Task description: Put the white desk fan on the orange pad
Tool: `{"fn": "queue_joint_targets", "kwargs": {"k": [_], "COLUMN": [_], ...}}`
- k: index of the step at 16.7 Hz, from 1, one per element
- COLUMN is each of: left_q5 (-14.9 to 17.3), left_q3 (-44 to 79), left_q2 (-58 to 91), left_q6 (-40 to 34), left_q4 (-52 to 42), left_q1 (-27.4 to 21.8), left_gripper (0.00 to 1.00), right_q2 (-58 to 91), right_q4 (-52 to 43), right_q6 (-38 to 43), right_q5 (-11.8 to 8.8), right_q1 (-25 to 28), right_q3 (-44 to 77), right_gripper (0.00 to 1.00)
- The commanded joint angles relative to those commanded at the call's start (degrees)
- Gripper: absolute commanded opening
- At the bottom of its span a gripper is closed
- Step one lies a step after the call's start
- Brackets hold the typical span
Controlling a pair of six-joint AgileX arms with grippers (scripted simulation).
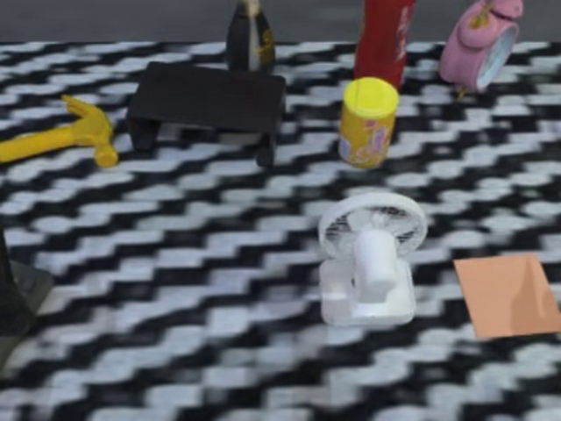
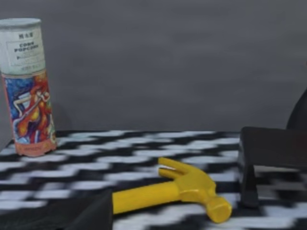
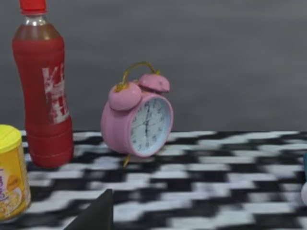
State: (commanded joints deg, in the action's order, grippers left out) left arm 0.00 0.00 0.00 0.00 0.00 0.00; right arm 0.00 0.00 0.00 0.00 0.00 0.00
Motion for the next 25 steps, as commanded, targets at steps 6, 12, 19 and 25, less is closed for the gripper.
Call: {"fn": "queue_joint_targets", "kwargs": {"k": [6, 12, 19, 25], "left_q5": [0.0, 0.0, 0.0, 0.0], "left_q3": [0.0, 0.0, 0.0, 0.0], "left_q2": [0.0, 0.0, 0.0, 0.0], "left_q6": [0.0, 0.0, 0.0, 0.0], "left_q4": [0.0, 0.0, 0.0, 0.0], "left_q1": [0.0, 0.0, 0.0, 0.0], "left_gripper": [1.00, 1.00, 1.00, 1.00], "right_q2": [5.9, 32.4, 76.1, 108.2], "right_q4": [-5.6, -25.2, -54.2, -75.2], "right_q6": [-3.8, -16.8, -35.8, -49.6], "right_q5": [-0.1, 0.0, 0.1, 0.2], "right_q1": [2.4, 10.3, 22.2, 30.7], "right_q3": [5.7, 31.3, 73.3, 104.4], "right_gripper": [1.00, 1.00, 1.00, 1.00]}}
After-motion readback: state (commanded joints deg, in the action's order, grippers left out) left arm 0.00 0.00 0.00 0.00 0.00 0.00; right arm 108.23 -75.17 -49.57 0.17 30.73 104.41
